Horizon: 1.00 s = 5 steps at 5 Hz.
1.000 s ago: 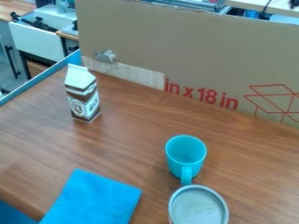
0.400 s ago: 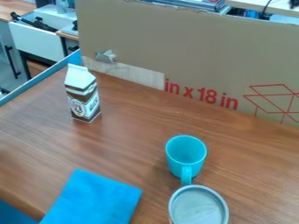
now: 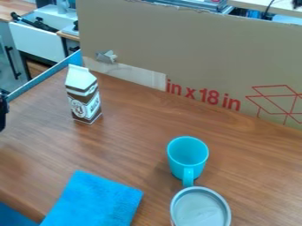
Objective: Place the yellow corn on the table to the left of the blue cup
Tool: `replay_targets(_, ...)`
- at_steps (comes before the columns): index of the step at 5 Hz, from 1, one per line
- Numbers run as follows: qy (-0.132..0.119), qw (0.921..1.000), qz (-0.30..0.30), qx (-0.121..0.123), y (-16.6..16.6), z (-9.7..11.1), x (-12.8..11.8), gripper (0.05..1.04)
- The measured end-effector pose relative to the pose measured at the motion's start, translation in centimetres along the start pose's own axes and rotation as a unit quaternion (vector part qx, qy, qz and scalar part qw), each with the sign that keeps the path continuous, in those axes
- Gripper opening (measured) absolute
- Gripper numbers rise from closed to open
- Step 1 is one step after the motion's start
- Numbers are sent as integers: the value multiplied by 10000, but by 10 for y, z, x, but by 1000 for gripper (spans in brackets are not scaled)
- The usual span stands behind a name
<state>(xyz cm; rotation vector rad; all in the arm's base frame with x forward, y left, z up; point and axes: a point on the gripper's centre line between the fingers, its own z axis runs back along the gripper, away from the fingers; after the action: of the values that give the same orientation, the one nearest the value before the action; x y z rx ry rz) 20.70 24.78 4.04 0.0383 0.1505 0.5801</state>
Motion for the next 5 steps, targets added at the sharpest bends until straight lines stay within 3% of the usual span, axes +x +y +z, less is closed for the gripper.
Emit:
replay_targets(1, -88, 9999, 55, -55, -3, -7, 0, 967)
replay_targets(2, -82, 9999, 39, -106, -4, -8, -1, 710)
replay_targets(4, -4, 9997, -46, -253, -9, -5, -8, 667)
replay_targets(5, -396, 9985, -220, -290, -14, 40, -22, 667)
